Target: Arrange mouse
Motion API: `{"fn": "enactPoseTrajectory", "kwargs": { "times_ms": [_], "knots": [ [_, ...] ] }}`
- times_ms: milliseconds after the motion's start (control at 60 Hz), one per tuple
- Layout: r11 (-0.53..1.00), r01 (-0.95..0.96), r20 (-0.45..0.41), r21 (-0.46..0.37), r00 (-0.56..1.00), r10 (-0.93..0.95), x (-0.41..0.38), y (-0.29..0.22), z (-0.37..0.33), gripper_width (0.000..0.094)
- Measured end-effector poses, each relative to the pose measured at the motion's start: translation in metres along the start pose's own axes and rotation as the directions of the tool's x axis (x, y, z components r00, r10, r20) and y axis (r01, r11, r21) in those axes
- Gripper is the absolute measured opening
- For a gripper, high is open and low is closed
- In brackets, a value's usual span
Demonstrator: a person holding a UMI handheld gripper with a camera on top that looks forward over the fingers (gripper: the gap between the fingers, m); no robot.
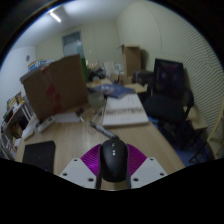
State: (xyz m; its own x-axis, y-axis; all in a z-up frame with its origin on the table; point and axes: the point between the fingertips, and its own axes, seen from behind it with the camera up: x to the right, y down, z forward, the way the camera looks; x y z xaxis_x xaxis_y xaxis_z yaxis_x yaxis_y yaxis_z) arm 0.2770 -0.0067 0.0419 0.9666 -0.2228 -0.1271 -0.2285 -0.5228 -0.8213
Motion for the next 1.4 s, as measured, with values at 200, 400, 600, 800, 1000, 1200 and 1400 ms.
{"fn": "enactPoseTrajectory", "kwargs": {
  "times_ms": [200, 400, 600, 800, 1000, 1200, 1400],
  "knots": [
    [0.972, 0.016, 0.03, 0.236, 0.999, -0.024, -0.116, -0.105, -0.078, 0.0329],
    [0.983, 0.092, 0.183, 0.159, 0.976, -0.121, -0.29, -0.026, -0.061, 0.0332],
    [0.969, 0.246, 0.199, -0.011, 0.95, -0.239, -0.34, 0.099, -0.018, 0.0353],
    [0.942, 0.337, 0.203, 0.001, 0.922, -0.33, -0.346, 0.119, -0.007, 0.0468],
    [0.941, 0.294, 0.246, -0.169, 0.937, -0.248, -0.339, 0.126, -0.019, 0.0844],
    [0.943, 0.272, 0.285, -0.19, 0.935, -0.212, -0.328, 0.101, -0.087, 0.084],
    [0.962, 0.163, 0.226, -0.22, 0.968, -0.112, -0.278, 0.091, -0.178, 0.0838]
  ]
}}
